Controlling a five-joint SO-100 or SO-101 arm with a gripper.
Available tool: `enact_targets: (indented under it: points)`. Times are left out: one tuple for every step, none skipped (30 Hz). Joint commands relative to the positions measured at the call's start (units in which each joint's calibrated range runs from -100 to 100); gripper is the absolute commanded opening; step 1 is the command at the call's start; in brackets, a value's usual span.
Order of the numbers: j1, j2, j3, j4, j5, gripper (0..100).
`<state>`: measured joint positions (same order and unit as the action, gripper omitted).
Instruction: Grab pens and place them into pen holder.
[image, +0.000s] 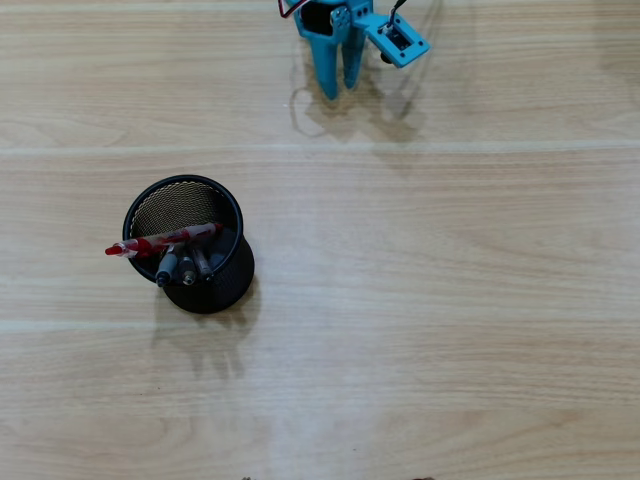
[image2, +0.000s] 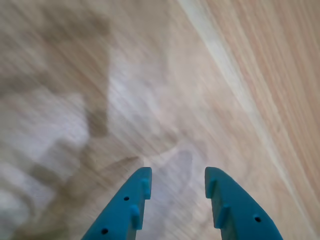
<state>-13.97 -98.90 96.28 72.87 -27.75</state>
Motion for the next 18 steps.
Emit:
enact_targets:
  points:
    - [-4.90,0.42,-0.17,2.04,0.05,13]
    - [-5.38,0.42,-0.17,1.78,0.05,13]
    - [-5.62,0.42,-0.17,1.78,0.05,13]
    - [-5.62,0.42,-0.17,1.78,0.05,13]
    - [-5.62,0.42,-0.17,1.78,0.05,13]
    - [-5.62,0.42,-0.17,1.78,0.05,13]
    - [-5.62,0.42,-0.17,1.78,0.05,13]
    - [-5.62,0.42,-0.17,1.78,0.05,13]
    - [-5.62,0.42,-0.17,1.78,0.05,13]
    - [-5.46,0.42,-0.17,1.78,0.05,13]
    - [-5.46,0.42,-0.17,1.78,0.05,13]
    - [-5.46,0.42,-0.17,1.78,0.05,13]
    - [-5.46,0.42,-0.17,1.78,0.05,13]
    - [-5.46,0.42,-0.17,1.78,0.05,13]
    - [-5.54,0.42,-0.17,1.78,0.05,13]
    - [-5.46,0.42,-0.17,1.78,0.05,13]
    - [-5.46,0.42,-0.17,1.78,0.05,13]
    - [-5.46,0.42,-0.17,1.78,0.05,13]
